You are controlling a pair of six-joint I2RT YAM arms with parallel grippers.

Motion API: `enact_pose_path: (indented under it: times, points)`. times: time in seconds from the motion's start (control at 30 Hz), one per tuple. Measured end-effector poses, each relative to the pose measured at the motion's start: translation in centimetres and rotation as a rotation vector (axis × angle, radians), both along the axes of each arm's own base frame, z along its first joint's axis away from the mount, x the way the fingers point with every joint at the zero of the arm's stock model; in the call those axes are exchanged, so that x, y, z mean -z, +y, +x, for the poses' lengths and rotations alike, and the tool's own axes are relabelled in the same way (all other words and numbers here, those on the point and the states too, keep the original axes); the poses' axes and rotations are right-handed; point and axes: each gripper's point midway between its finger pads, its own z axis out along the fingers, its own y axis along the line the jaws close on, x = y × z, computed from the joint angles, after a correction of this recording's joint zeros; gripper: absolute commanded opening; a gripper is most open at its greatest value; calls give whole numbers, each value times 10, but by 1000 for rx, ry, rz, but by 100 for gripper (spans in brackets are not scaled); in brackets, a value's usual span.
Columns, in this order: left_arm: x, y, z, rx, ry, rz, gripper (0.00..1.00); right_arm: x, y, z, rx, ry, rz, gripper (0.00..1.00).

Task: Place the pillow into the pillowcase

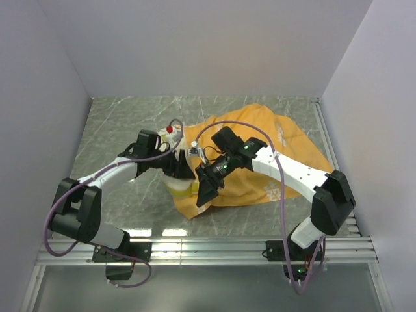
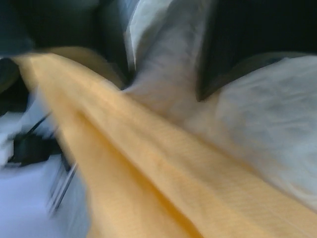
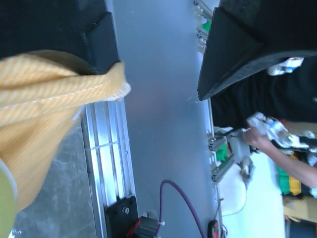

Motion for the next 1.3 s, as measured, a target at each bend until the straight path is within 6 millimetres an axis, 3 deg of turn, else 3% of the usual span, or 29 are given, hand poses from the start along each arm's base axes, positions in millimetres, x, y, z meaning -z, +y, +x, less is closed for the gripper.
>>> enact_pose_path:
  times: [0.07, 0.17, 0.27, 0.37, 0.47, 0.6, 0.73, 0.93, 1.1, 1.3]
  points:
    - [9, 10, -18, 91, -6, 39, 99, -11, -7, 6, -14, -39, -4, 75]
    - [-2, 33, -21, 130, -72, 61, 99, -52, -10, 46, 44, -137, 53, 75]
    - [-35, 58, 5, 87, -191, 70, 99, -89, -23, 109, 201, -271, 97, 74]
    - [-62, 84, 35, 17, -270, 63, 99, -96, -38, 163, 363, -382, 35, 74]
    - [-68, 115, 60, -82, -283, 71, 99, -82, -33, 200, 453, -425, -49, 73]
    - [-36, 146, 91, -225, -202, 148, 95, -47, -23, 245, 572, -441, -162, 72]
    - [1, 157, 116, -308, -98, 192, 83, -19, -11, 294, 690, -476, -248, 69]
    - [29, 163, 147, -397, -34, 183, 80, 2, 17, 362, 867, -596, -306, 67]
    - [30, 165, 162, -445, -44, 160, 84, 27, 49, 375, 907, -675, -337, 68]
    - [32, 165, 169, -479, -41, 147, 89, 79, 72, 371, 883, -686, -408, 65]
